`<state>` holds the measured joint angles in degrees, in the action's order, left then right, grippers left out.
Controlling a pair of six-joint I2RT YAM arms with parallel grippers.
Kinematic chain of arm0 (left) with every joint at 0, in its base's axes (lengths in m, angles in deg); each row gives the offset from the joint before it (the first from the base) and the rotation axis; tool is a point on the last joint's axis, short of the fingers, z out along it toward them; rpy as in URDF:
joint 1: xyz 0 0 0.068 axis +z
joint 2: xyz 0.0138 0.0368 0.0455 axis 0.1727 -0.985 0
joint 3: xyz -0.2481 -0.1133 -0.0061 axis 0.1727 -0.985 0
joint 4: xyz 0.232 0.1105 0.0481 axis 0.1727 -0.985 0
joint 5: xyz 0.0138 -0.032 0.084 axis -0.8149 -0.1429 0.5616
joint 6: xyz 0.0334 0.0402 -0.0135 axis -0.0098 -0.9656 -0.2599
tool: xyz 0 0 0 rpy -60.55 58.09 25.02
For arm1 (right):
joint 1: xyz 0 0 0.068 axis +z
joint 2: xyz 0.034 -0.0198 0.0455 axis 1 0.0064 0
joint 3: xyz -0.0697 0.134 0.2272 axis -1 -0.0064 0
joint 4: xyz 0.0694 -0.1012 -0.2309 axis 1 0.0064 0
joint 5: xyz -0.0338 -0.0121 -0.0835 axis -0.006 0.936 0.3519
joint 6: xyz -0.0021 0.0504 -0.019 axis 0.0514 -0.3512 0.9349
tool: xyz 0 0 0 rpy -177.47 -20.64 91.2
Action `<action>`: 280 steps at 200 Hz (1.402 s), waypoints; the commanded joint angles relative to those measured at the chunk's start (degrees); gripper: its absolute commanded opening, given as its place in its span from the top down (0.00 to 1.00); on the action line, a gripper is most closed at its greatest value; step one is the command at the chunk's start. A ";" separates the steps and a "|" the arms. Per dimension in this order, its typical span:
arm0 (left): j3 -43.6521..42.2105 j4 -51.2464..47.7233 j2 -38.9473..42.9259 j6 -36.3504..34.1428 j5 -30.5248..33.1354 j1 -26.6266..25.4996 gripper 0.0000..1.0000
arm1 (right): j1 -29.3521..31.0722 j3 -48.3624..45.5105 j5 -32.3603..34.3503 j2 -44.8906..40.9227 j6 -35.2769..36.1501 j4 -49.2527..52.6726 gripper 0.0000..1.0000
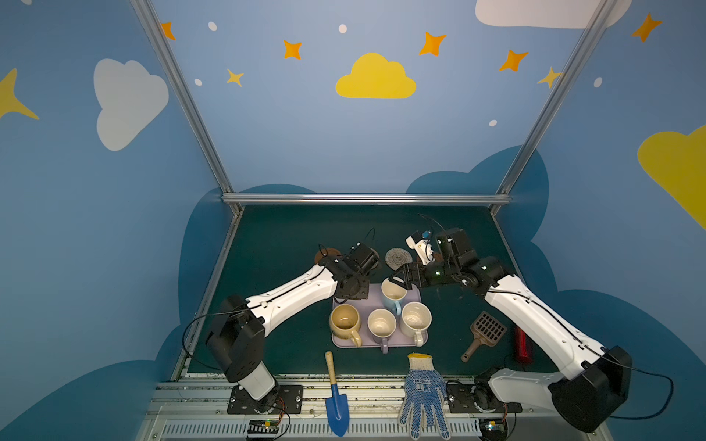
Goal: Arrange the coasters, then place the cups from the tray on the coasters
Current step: 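Carry the black mug with left gripper onto the large brown wooden coaster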
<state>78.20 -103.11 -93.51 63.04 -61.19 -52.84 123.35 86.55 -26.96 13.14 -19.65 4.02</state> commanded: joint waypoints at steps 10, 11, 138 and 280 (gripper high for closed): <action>0.88 5.39 4.96 -3.80 -2.08 4.03 0.97 | 2.57 3.39 3.40 0.50 1.29 -5.73 0.09; 0.96 5.35 4.98 -3.83 -2.16 4.17 0.97 | 2.66 3.41 3.44 0.60 1.38 -5.84 0.09; 11.78 2.40 -1.55 -15.06 -5.79 15.96 0.97 | 5.40 15.34 8.14 14.43 5.26 -6.62 0.08; 18.37 -1.47 -11.27 -19.74 -6.01 22.65 0.97 | 6.62 34.12 9.55 32.09 3.92 2.17 0.09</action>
<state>94.11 -105.80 -103.89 44.33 -67.61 -30.66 129.49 118.26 -16.93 42.84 -15.35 4.41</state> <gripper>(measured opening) 0.163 0.915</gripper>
